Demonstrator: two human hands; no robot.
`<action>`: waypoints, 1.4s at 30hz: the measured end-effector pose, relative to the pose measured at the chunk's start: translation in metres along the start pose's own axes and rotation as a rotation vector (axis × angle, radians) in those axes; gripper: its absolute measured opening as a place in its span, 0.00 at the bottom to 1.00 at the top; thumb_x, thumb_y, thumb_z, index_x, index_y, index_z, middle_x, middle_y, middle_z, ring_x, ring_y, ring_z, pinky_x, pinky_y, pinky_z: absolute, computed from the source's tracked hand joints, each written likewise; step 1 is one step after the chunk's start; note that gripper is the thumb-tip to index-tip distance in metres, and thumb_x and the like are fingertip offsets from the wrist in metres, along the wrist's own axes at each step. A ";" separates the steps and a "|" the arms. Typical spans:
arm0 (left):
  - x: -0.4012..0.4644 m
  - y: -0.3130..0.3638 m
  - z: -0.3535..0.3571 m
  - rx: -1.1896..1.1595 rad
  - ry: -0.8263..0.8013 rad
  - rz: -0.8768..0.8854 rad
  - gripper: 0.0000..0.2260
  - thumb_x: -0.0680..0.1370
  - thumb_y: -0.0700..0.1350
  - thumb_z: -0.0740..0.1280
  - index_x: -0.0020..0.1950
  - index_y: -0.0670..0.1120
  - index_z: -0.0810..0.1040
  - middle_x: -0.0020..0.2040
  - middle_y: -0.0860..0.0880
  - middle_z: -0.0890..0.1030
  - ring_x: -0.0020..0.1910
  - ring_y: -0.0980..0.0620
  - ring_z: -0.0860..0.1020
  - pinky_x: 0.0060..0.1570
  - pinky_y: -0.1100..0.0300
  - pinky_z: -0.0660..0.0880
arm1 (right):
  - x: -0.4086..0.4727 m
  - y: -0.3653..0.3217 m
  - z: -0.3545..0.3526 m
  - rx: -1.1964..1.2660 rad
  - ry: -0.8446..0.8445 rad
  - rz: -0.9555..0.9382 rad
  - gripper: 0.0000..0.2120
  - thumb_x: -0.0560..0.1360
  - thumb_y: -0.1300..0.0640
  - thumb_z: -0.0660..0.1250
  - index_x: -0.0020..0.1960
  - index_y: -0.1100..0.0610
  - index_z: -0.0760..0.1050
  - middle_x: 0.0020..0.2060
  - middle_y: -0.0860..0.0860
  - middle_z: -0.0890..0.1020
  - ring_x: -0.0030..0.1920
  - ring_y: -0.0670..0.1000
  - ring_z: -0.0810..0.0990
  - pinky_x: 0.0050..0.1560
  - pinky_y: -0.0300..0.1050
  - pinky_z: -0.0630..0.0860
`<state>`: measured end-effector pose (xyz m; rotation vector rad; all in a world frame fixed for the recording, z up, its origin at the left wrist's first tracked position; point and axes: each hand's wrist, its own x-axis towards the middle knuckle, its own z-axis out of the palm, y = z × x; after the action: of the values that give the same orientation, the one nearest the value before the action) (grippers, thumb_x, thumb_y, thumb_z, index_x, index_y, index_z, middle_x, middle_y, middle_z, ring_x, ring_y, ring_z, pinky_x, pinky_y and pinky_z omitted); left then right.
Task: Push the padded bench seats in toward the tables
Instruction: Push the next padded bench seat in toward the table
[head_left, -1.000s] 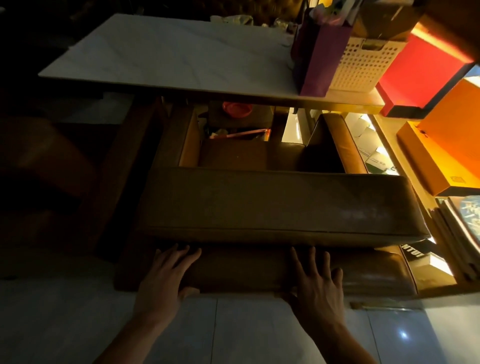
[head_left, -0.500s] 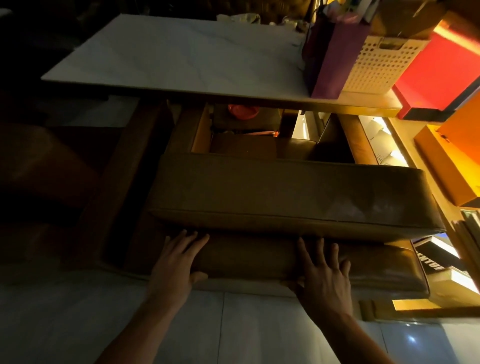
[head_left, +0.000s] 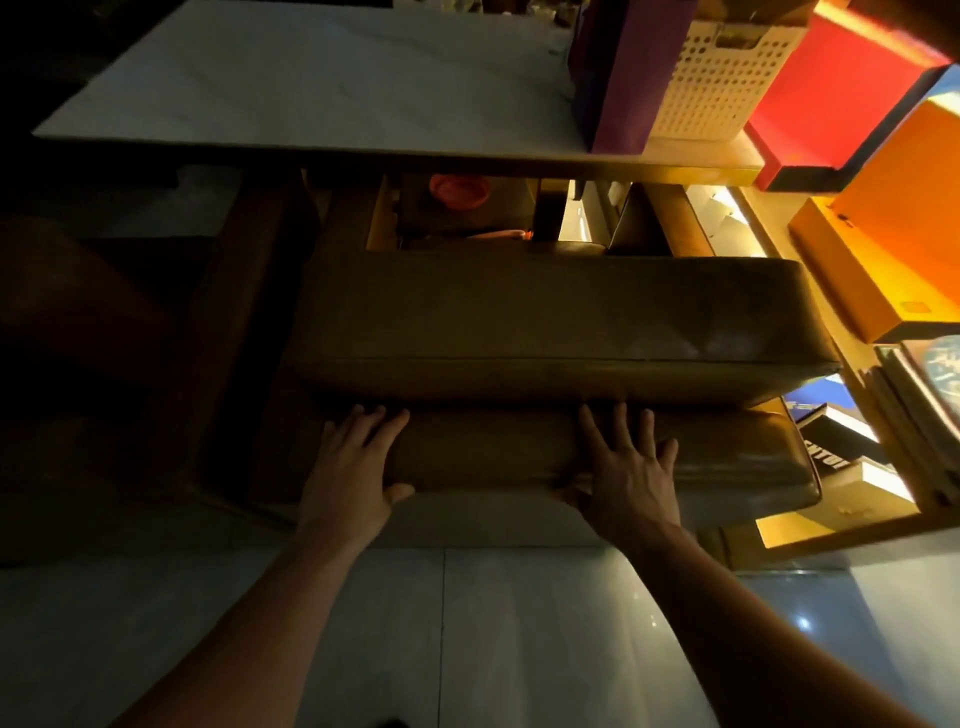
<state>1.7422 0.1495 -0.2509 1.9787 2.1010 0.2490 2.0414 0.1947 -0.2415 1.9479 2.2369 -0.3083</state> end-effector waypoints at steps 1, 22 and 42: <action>-0.002 0.002 0.001 0.001 -0.008 -0.012 0.40 0.74 0.57 0.72 0.79 0.55 0.54 0.79 0.49 0.57 0.79 0.46 0.49 0.77 0.45 0.47 | 0.000 0.000 -0.002 0.005 -0.006 0.000 0.50 0.73 0.30 0.63 0.81 0.45 0.35 0.81 0.57 0.40 0.79 0.67 0.38 0.75 0.72 0.49; 0.007 0.025 0.007 0.141 0.023 -0.024 0.37 0.68 0.68 0.71 0.73 0.57 0.68 0.71 0.50 0.73 0.71 0.40 0.67 0.64 0.36 0.68 | 0.003 0.004 0.009 0.065 0.009 -0.017 0.46 0.76 0.31 0.60 0.79 0.41 0.33 0.80 0.56 0.37 0.78 0.65 0.33 0.76 0.72 0.43; -0.007 0.031 0.008 0.036 0.024 -0.060 0.34 0.74 0.65 0.66 0.77 0.60 0.58 0.77 0.52 0.62 0.77 0.44 0.54 0.74 0.39 0.54 | -0.004 0.011 0.011 0.028 -0.010 -0.026 0.42 0.77 0.31 0.55 0.79 0.41 0.33 0.81 0.55 0.39 0.79 0.64 0.35 0.77 0.69 0.47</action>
<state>1.7743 0.1443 -0.2491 1.9377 2.1908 0.2260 2.0523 0.1895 -0.2518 1.9273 2.2657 -0.3532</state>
